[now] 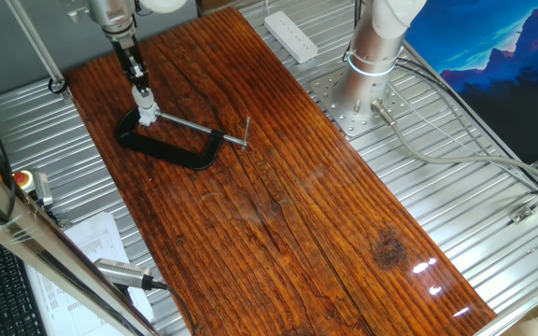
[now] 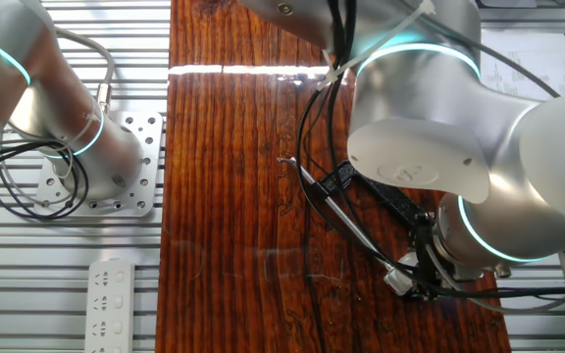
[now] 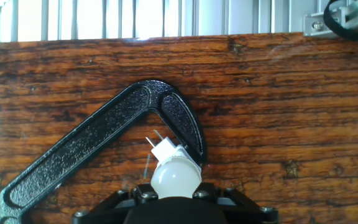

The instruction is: Take out the light bulb by rotating it

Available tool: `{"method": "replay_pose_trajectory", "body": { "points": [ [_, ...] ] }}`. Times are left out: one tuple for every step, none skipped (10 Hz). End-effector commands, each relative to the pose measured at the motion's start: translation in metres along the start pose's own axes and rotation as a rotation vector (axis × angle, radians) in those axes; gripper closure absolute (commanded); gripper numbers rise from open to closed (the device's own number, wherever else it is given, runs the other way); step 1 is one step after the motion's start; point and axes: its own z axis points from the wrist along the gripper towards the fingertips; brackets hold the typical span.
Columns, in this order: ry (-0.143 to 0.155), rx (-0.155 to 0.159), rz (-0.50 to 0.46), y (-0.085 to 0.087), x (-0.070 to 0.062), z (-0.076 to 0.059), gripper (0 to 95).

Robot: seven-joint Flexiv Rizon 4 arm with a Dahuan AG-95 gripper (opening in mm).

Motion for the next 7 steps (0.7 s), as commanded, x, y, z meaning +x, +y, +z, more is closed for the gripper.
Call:
{"method": "replay_pose_trajectory", "body": {
  "points": [
    [-0.014, 0.011, -0.016, -0.0002, 0.0019, 0.0028, 38.0],
    [-0.02, 0.012, -0.015, 0.0, 0.0023, 0.0064, 38.0],
    [-0.027, 0.013, -0.012, 0.0001, 0.0024, 0.0076, 38.0],
    [-0.026, 0.015, -0.012, 0.0001, 0.0024, 0.0075, 38.0],
    [-0.026, 0.019, -0.011, 0.0001, 0.0024, 0.0076, 57.0],
    [-0.026, 0.024, -0.012, -0.0002, 0.0024, 0.0075, 57.0],
    [-0.027, 0.027, -0.013, -0.0006, 0.0024, 0.0075, 57.0]
  ]
}}
